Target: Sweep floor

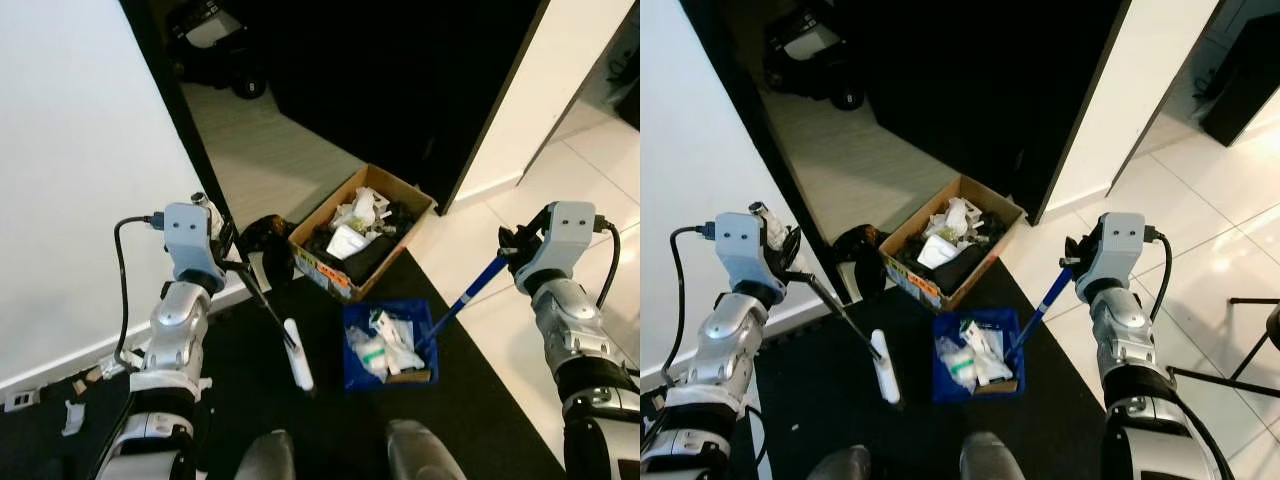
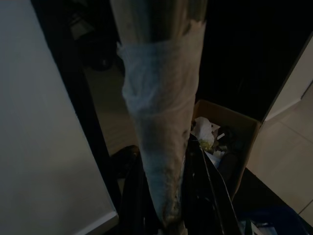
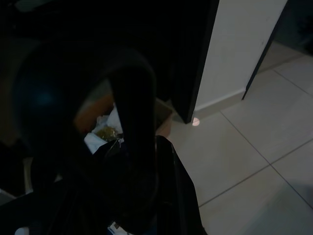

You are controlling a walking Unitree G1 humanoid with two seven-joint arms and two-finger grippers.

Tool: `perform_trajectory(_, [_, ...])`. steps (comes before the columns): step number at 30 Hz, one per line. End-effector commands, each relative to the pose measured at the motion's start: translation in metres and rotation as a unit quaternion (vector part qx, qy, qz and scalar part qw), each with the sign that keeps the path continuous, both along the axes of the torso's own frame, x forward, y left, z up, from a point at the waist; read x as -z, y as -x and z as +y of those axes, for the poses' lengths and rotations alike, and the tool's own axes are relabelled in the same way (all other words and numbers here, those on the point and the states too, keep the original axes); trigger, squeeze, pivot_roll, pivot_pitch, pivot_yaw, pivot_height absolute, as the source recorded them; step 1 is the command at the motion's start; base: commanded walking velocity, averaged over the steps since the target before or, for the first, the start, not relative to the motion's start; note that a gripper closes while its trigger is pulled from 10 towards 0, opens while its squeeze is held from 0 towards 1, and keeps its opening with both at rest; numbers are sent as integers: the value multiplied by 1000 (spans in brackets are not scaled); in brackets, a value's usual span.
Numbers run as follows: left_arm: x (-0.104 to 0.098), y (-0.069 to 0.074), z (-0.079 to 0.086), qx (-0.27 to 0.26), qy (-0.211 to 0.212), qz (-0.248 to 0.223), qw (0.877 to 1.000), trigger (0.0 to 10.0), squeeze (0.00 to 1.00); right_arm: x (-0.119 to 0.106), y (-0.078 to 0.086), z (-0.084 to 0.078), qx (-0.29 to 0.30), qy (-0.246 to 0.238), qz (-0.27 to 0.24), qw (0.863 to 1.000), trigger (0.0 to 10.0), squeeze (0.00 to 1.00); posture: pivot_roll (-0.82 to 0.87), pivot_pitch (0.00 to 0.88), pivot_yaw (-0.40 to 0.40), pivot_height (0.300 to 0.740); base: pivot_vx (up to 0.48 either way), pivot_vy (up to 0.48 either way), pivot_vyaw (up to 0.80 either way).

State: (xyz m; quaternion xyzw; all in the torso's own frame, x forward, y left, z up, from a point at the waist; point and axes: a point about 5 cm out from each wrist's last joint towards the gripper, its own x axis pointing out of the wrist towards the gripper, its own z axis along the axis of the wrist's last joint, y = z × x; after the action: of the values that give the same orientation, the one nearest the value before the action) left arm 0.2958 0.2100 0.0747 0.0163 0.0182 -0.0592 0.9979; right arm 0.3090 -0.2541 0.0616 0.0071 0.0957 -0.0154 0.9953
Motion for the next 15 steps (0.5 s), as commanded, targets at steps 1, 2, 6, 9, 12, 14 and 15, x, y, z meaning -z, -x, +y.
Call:
perform_trajectory(1, [-6,-1,-1,-1,10,-20,1000,10000,0,-11,-5,-2,4,1,-30,1000,10000,0,-1,5,2,740,345,0,0])
perform_trajectory(2, [-6,-1,-1,-1,10,-20,1000,10000,0,-11,-5,-2,4,1,-30,1000,10000,0,-1,5,2,740,345,0,0])
perform_trajectory(6, [-6,-1,-1,0,10,-19,1000,10000,0,-11,-5,-2,4,0,-30,1000,10000,0,-1,7,2,740,346,0,0])
perform_trajectory(9, [-6,-1,-1,0,10,-19,1000,10000,0,-11,-5,-1,4,0,-30,1000,10000,0,-1,9,1,740,344,0,0])
perform_trajectory(12, [-6,-1,-1,1,10,-19,1000,10000,0,-11,-5,-1,3,0,-29,1000,10000,0,-1,11,2,740,341,0,0])
perform_trajectory(14, [-6,-1,-1,2,11,-19,1000,10000,0,-11,-5,-1,3,1,-29,1000,10000,0,-1,12,1,740,334,0,0])
perform_trajectory(15, [-6,-1,-1,2,11,-19,1000,10000,0,-11,-5,-1,3,1,-29,1000,10000,0,-2,12,0,740,326,0,0])
